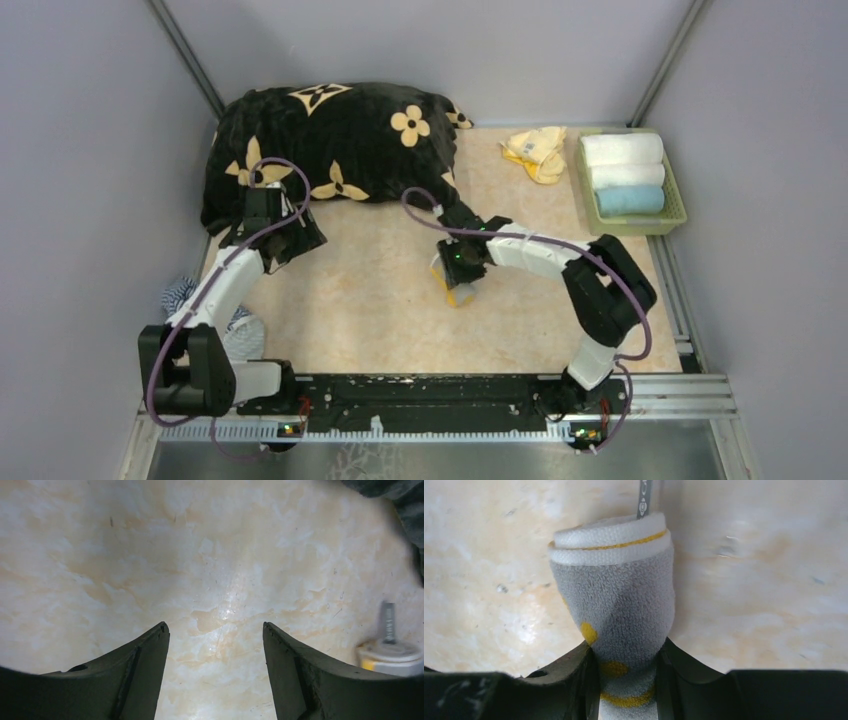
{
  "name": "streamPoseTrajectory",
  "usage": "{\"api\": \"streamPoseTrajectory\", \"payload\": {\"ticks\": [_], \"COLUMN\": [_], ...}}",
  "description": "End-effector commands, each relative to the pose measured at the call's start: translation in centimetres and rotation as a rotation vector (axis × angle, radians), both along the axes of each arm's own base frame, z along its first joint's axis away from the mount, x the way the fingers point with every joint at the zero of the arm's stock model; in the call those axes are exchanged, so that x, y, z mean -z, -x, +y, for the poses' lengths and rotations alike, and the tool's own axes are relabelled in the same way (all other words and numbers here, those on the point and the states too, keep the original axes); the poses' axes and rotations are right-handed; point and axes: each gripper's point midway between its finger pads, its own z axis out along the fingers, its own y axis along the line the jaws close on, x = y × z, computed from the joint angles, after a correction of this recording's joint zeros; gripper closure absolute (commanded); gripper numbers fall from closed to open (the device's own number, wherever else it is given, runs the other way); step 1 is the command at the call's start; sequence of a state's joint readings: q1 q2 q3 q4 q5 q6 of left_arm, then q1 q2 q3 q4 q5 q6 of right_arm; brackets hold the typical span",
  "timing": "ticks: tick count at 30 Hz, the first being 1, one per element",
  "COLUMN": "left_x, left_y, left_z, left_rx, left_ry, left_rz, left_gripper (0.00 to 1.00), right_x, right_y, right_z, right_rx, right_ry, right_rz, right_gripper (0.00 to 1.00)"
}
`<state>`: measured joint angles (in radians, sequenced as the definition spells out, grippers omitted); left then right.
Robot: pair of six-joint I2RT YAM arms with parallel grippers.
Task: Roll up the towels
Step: Pick up the towel at the center of the board, then place the towel in the bin.
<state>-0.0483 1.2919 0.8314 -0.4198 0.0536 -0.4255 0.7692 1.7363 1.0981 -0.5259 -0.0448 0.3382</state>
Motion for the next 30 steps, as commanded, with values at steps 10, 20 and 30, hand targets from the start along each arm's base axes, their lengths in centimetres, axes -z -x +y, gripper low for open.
{"api": "streamPoseTrajectory", "payload": {"ticks": [10, 20, 30], "left_x": [-2.5, -2.4, -0.2], "left_y": [1.2, 1.0, 0.9], "left_z": [2.0, 0.2, -0.2], "left_rx": [0.071, 0.154, 0.167], "left_ry": [-0.148, -0.089, -0.062], "left_rz": [-0.094, -0.149, -0.074], "left_gripper": [0.25, 0.25, 0.25], "right_x": [-11.5, -14.3, -13.9], "right_y": [-9.4, -11.2, -13.0], "right_z": [-17.0, -31.4, -40.8], "right_rx": [0.914, 1.505, 1.850], "right_ry": [-0.063, 0.076, 0.167], "right_rz": [-0.201, -0.226, -0.279], "right_gripper": [1.00, 1.00, 1.00]}}
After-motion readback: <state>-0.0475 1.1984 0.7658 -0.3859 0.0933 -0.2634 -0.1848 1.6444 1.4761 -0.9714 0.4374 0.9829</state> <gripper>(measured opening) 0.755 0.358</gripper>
